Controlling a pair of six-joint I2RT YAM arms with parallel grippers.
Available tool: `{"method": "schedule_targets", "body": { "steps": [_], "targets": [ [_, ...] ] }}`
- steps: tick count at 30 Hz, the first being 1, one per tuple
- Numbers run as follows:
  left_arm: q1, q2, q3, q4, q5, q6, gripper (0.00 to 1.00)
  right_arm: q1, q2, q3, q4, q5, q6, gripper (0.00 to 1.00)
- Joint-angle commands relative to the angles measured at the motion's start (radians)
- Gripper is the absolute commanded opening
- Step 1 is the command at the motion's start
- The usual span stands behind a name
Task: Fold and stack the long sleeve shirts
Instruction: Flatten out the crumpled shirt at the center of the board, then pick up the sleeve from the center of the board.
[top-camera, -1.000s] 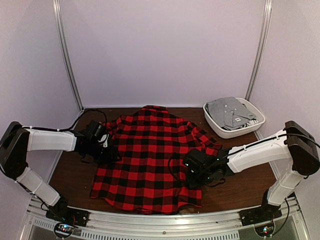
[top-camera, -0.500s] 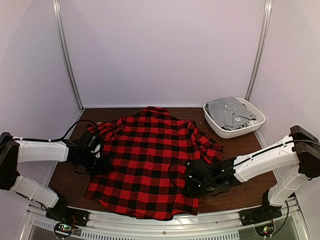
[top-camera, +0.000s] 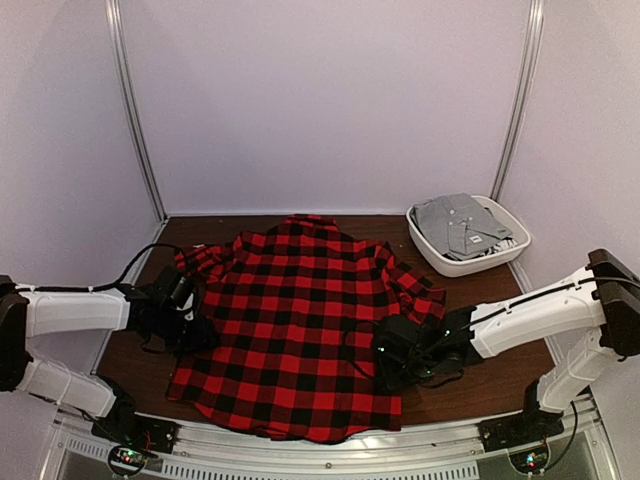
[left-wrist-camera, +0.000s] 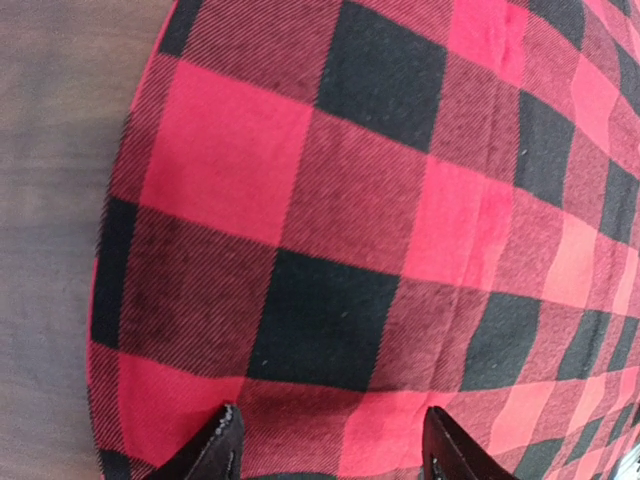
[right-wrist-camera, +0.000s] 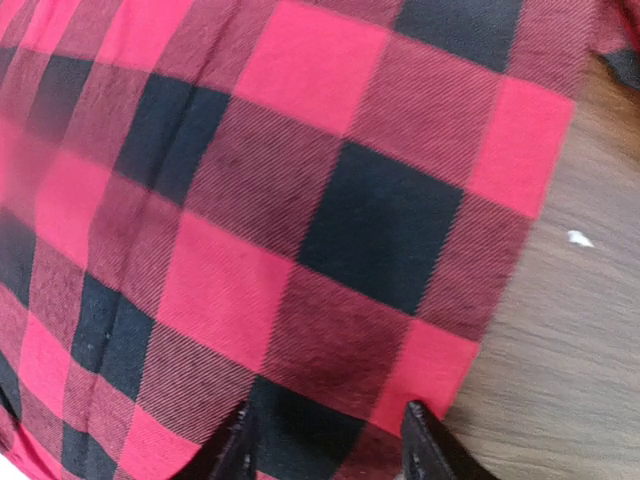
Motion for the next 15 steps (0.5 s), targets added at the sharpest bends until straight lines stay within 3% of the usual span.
{"method": "schedule_targets", "body": {
  "steps": [1,5,15],
  "targets": [
    [0.001,-0.026,0.029,-0.083,-0.026,0.021,0.63,-0.050,-0.074,0.070,-0.149,0.109,-0.018,0.55],
    [0.001,-0.039,0.087,-0.088,-0.017,0.061,0.63,-0.146,-0.135,0.080,-0.182,0.164,-0.044,0.61],
    [0.001,-0.013,0.258,-0.073,0.025,0.172,0.64,-0.538,-0.246,0.001,-0.016,0.181,-0.117,0.70]
  ]
}}
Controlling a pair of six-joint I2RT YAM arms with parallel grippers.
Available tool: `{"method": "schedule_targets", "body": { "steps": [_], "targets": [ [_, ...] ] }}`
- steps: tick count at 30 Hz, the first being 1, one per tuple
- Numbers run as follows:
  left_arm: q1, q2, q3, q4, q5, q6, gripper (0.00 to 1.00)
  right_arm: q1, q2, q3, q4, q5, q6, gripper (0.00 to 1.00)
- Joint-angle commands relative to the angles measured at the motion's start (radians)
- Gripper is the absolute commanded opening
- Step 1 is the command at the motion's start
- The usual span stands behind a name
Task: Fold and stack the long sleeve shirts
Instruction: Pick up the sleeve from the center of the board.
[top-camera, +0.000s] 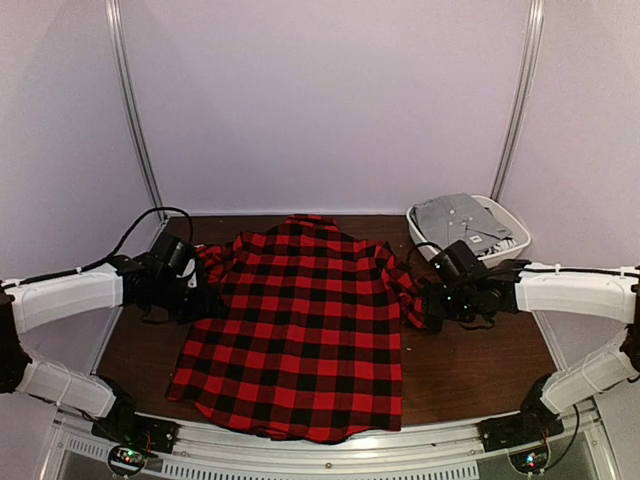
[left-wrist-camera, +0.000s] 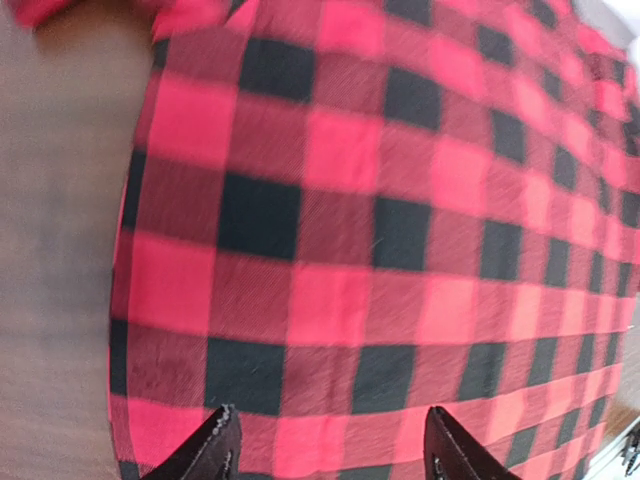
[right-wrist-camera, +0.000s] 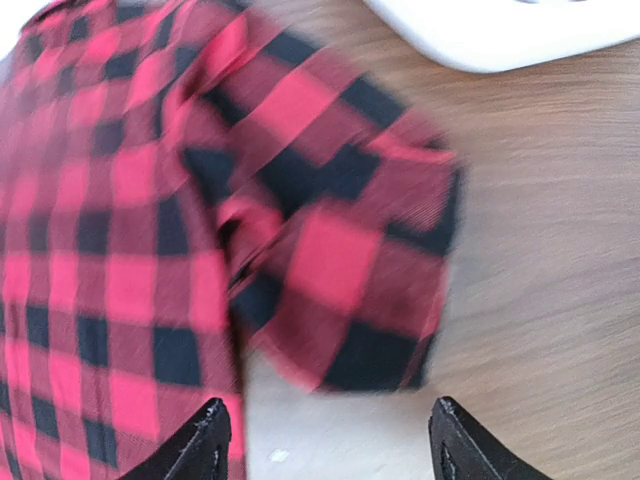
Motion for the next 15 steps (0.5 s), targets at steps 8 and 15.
{"method": "schedule_targets", "body": {
  "steps": [8,15],
  "targets": [
    [-0.003,0.039,0.121,0.052,0.088,0.112,0.64,-0.317,0.058,-0.087,0.350,-0.111,-0.067,0.71],
    [-0.008,0.041,0.135,0.060,0.103,0.120,0.64,-0.347,0.230,-0.043,0.454,-0.178,-0.077,0.67]
  ]
}}
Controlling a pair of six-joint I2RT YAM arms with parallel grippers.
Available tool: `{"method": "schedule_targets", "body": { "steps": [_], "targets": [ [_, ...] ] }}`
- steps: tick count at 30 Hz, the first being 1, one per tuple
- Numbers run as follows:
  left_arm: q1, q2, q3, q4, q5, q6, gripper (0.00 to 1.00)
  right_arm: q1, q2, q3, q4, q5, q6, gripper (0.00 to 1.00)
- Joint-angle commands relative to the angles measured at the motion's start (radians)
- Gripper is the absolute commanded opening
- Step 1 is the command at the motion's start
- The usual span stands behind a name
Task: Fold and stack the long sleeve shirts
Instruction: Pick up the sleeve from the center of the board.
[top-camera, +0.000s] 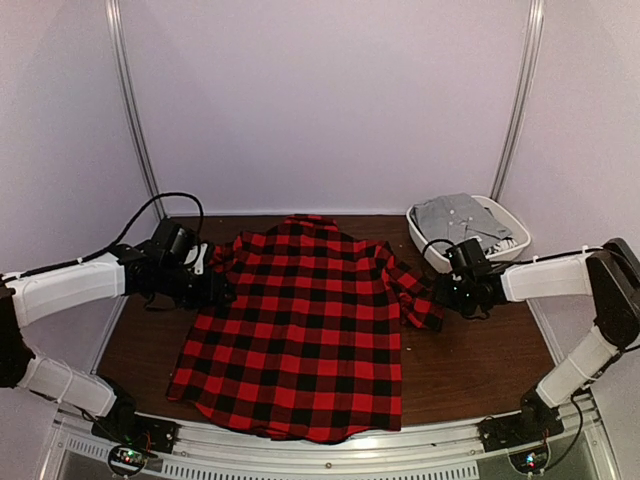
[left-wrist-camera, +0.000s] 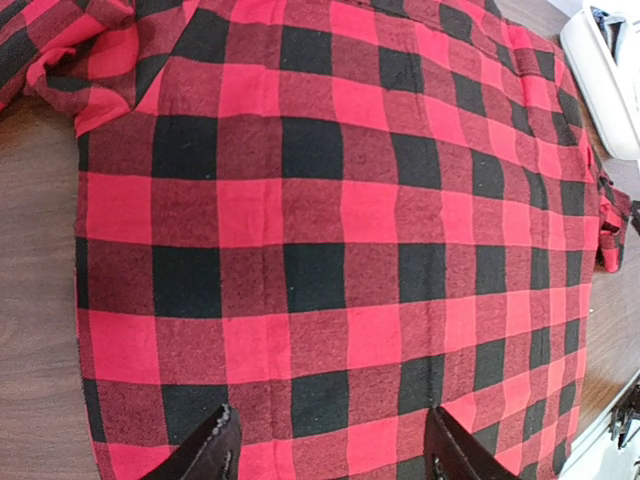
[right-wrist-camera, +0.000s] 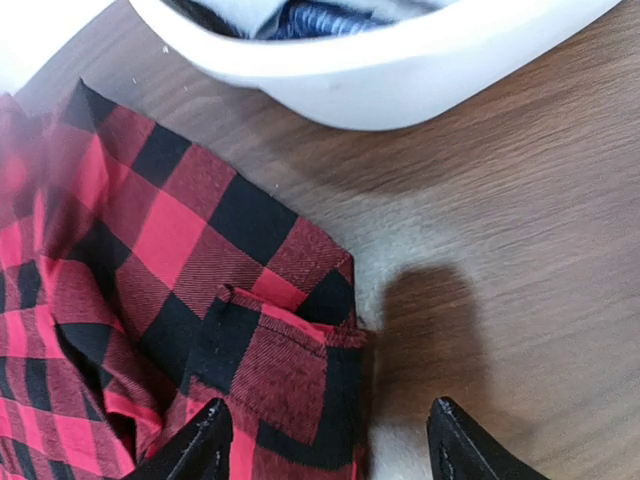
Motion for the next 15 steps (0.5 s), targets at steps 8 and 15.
{"method": "schedule_targets", "body": {
  "steps": [8,15],
  "targets": [
    [-0.009,0.001,0.030,0.039,0.037,0.024,0.64,-0.017,0.099,0.068,0.116,-0.039,-0.019,0.41],
    [-0.012,-0.004,0.029,0.041,0.040,0.027,0.64,-0.019,0.066,0.137,0.041,-0.017,-0.064,0.00]
  ]
}}
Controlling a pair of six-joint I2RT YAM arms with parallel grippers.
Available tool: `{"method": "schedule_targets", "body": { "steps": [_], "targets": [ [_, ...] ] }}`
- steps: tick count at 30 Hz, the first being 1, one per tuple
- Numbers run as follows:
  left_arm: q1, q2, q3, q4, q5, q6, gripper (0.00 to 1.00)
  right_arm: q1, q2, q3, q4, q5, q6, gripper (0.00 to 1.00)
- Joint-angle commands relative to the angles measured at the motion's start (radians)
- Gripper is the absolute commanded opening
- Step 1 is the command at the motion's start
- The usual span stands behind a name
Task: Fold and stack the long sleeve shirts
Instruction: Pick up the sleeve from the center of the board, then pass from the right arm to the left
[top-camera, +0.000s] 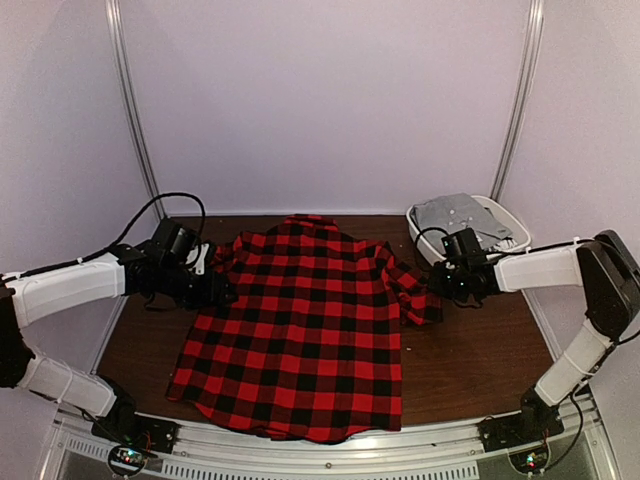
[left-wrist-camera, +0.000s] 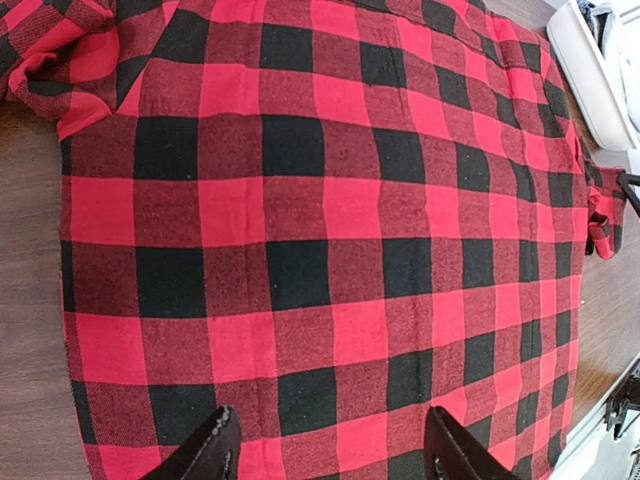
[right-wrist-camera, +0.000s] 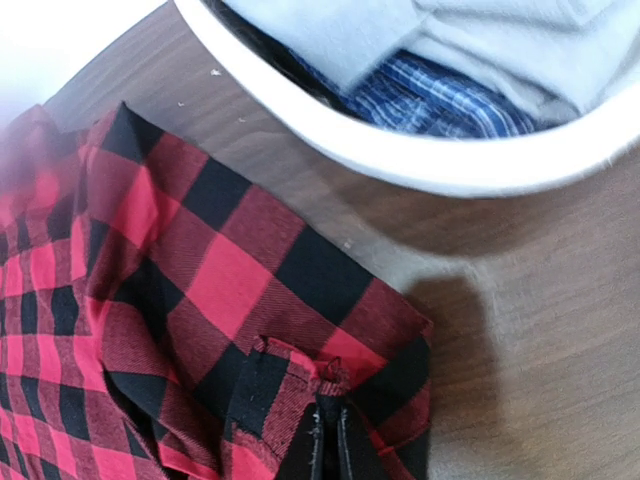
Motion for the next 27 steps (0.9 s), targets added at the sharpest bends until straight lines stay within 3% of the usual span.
{"method": "schedule_targets", "body": {
  "steps": [1,15,22,27],
  "targets": [
    [-0.008,-0.004,0.025,0.036,0.017,0.019,0.64,-0.007,-0.046,0.069,-0.059,0.044,-0.043,0.00],
    [-0.021,0.024,0.045,0.047,0.054,0.040,0.64,-0.007,-0.249,0.447,-0.331,0.221,-0.288,0.00],
    [-0.028,0.028,0.072,0.050,0.072,0.055,0.64,0.009,-0.254,0.630,-0.306,0.038,-0.407,0.00],
    [-0.029,0.029,0.100,0.064,0.103,0.077,0.65,0.093,-0.179,0.648,-0.242,-0.125,-0.429,0.01]
  ]
}}
